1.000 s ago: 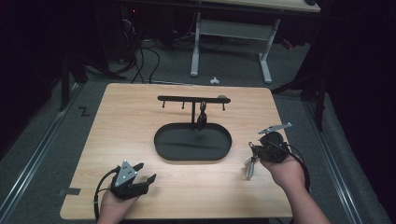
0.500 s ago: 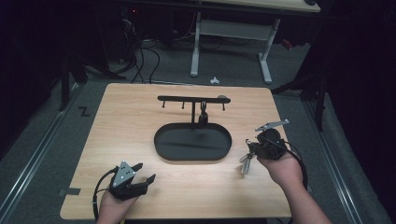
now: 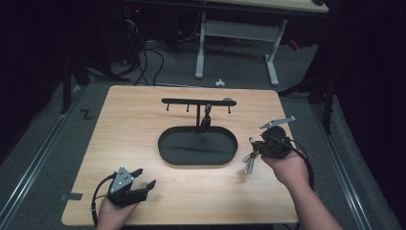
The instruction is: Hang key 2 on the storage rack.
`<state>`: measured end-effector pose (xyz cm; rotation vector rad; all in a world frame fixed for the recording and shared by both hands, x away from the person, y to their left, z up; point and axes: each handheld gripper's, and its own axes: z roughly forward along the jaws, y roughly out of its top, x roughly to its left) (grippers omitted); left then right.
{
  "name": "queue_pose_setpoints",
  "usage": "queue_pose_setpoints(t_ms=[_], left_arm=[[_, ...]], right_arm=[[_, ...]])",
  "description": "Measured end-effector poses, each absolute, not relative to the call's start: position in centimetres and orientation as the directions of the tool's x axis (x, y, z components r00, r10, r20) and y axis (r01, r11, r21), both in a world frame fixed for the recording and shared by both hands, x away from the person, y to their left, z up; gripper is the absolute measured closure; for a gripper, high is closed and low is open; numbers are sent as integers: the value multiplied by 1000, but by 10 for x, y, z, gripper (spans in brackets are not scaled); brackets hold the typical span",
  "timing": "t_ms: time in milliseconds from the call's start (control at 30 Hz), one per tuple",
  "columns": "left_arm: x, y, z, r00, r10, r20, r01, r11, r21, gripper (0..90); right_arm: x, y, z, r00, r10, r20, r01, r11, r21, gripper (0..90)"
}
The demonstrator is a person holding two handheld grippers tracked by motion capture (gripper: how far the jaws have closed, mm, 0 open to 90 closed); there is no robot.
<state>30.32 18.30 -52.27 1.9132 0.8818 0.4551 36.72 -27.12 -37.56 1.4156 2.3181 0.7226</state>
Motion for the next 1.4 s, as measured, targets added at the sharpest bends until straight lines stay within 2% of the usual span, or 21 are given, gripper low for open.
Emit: queue_pose_setpoints(t_ms=[733, 1400], left_arm=[[299, 180, -522, 698, 715, -47, 380, -314, 870, 331], [297, 186, -521, 685, 727, -51, 380, -296, 876, 331]], right_arm=[[396, -239, -340, -496, 867, -49, 672, 419, 611, 862], [434, -210, -336, -514, 857, -39, 665, 427, 613, 862]])
